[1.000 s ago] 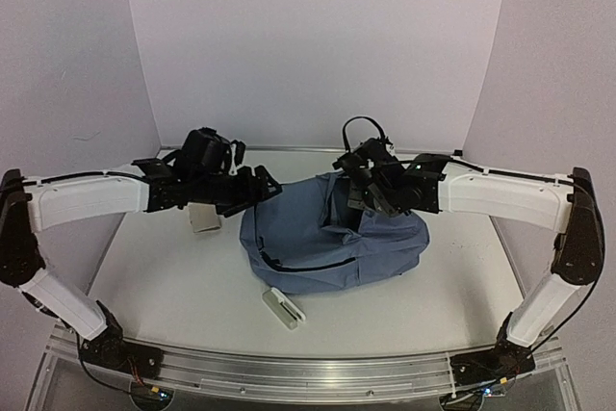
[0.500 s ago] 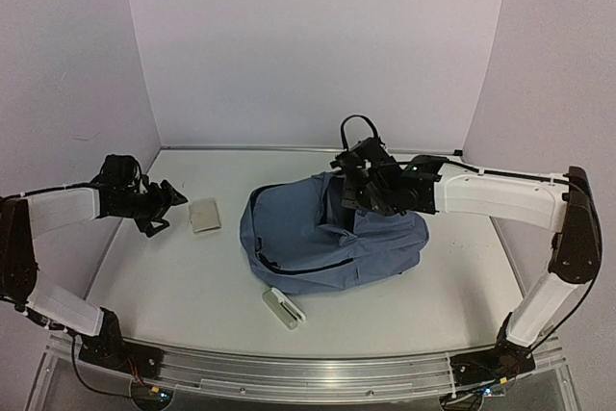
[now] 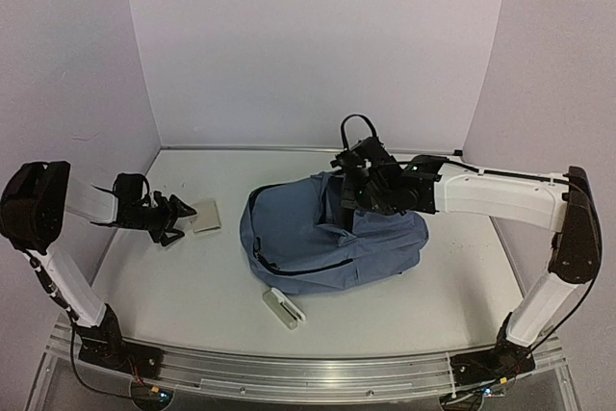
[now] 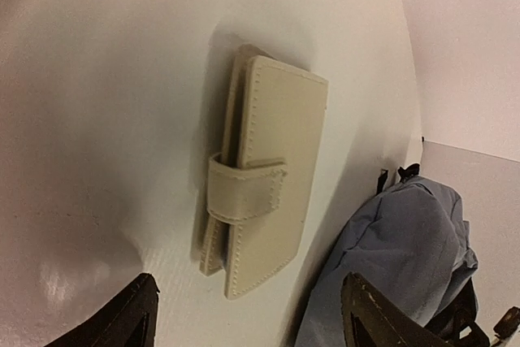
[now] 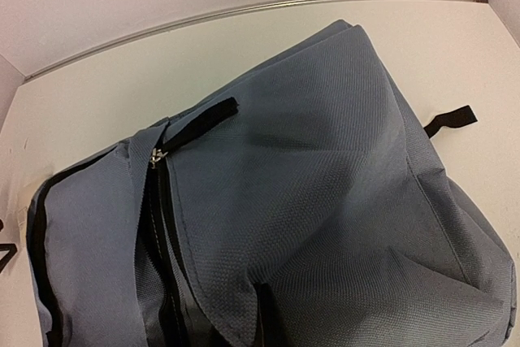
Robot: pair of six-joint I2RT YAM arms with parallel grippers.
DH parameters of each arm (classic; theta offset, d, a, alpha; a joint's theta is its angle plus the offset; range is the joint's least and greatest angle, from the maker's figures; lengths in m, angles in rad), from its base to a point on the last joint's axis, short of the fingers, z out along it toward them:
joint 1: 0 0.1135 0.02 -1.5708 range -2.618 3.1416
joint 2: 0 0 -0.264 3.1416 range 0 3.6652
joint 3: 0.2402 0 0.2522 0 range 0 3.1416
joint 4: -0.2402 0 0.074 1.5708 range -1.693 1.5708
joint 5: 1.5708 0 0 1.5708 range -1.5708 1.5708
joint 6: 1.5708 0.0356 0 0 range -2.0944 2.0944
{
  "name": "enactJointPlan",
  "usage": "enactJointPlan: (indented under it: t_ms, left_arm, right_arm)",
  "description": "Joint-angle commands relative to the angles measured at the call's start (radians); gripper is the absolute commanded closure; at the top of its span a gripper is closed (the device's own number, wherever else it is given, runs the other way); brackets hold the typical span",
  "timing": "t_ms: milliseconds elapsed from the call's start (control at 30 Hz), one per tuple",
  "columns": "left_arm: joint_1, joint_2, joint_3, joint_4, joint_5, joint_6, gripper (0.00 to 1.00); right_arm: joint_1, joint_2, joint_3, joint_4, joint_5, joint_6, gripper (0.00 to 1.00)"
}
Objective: Pack the student bag
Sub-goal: Pick up the stationery from the center of the board.
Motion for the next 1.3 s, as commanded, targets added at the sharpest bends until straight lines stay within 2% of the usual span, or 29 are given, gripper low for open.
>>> enactJointPlan:
  t_ms: [0, 200, 467, 600, 1033, 1267]
  left_arm:
    - [0.018, 0.045, 0.018, 0.099, 0.044, 0.0, 0.25]
    - [0.018, 0.108, 0.027, 0.133, 0.074, -0.007, 0.34]
    - [0.018, 0.18, 0.043, 0.179, 0.106, -0.022, 0.41]
    - [0.018, 0.214, 0.051, 0.194, 0.122, -0.028, 0.49]
    - [0.018, 0.217, 0.049, 0.238, 0.152, -0.028, 0.99]
    - [0.017, 0.071, 0.044, 0.219, 0.195, -0.009, 1.0]
  right_arm:
    - [0.007, -0.011, 0.039, 0.086, -0.014, -0.007, 1.0]
    - [0.006, -0.006, 0.042, 0.086, -0.014, -0.009, 1.0]
    - [0.007, 0.005, 0.053, 0.086, -0.013, -0.017, 1.0]
    - [0.007, 0.01, 0.057, 0.086, -0.014, -0.018, 1.0]
    - [0.004, 0.004, 0.054, 0.084, -0.008, -0.021, 1.0]
    - [0.002, -0.013, 0.051, 0.085, -0.025, -0.021, 1.0]
